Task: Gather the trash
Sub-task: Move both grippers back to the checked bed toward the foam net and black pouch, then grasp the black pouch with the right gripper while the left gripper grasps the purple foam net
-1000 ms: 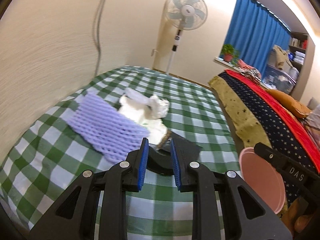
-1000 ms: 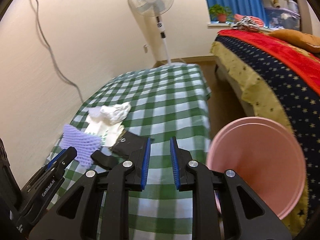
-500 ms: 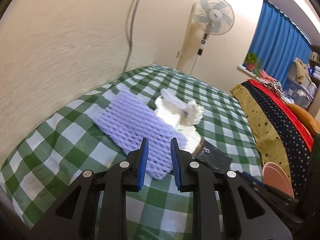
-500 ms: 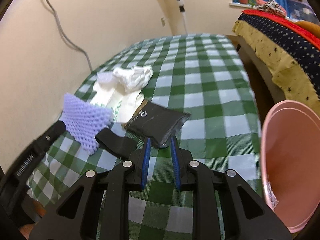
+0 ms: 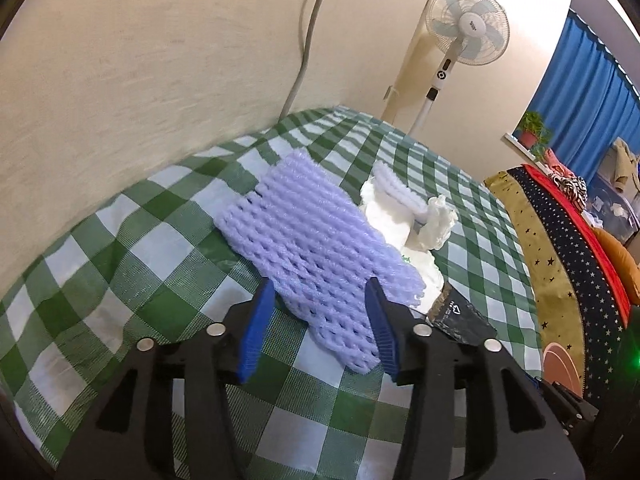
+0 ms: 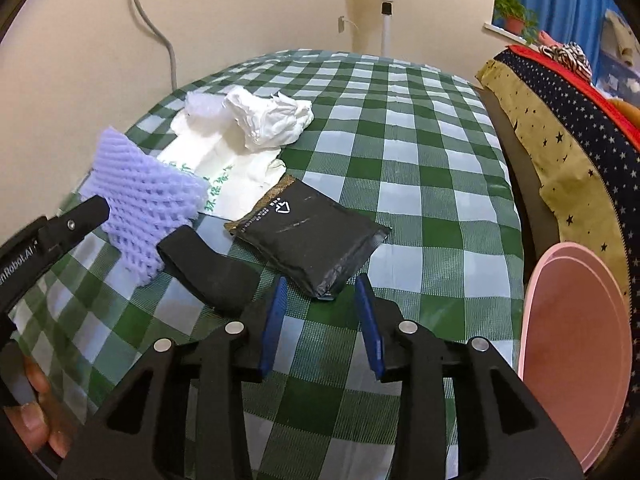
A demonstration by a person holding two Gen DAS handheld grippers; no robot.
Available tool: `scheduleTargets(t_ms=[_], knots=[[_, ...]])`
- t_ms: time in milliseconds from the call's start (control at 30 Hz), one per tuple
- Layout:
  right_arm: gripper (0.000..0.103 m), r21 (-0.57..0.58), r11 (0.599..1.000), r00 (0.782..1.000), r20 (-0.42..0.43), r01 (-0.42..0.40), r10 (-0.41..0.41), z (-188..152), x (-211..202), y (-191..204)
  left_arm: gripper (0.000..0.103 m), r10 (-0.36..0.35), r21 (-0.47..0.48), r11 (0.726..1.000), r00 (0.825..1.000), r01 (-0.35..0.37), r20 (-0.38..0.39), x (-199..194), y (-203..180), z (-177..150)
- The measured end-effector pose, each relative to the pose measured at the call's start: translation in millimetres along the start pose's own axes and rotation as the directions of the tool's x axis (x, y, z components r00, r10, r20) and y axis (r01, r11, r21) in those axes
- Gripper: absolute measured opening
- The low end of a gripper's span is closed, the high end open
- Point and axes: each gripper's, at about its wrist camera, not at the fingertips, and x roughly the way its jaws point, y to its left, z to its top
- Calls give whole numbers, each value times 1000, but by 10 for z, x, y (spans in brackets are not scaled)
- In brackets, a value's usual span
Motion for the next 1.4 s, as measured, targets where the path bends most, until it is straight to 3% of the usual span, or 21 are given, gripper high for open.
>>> scheduleTargets(t_ms=[100,267,500,533,633,767,1033,1400], knots=[[31,-23,1000,1000,-8,10,-10,-7,45,19,53,-1,-17,1000,998,0,-57,126,36,0],[15,-55,998,1000,-3,6,-7,-10,64,51,53,13,-11,1000,994,-15,-112,261,34,-27],[7,-82,997,1000,11,0,1,-30,19,82,53,39,54,998,991,-32,-129,306,-74,-51],[7,-84,996,1000,19,0,1,-30,-2,80,43,38,60,998,991,-30,-131,309,-86,-61],[5,-76,997,999,40,-8,11,-23,-65,62,27,29,67,998,990,-20,-137,317,-103,-64],[1,-33,999,997,76,-31,33,-2,-187,-24,10,29,71,997,992,-21,-119,274,-100,-63],[0,6,999,990,129,-53,52,-8,-432,-155,8,13,78,997,998,-8,-54,70,-133,-39],[0,41,996,982,175,-80,72,-107,-812,-307,8,-24,168,986,999,18,34,-335,-311,-9]])
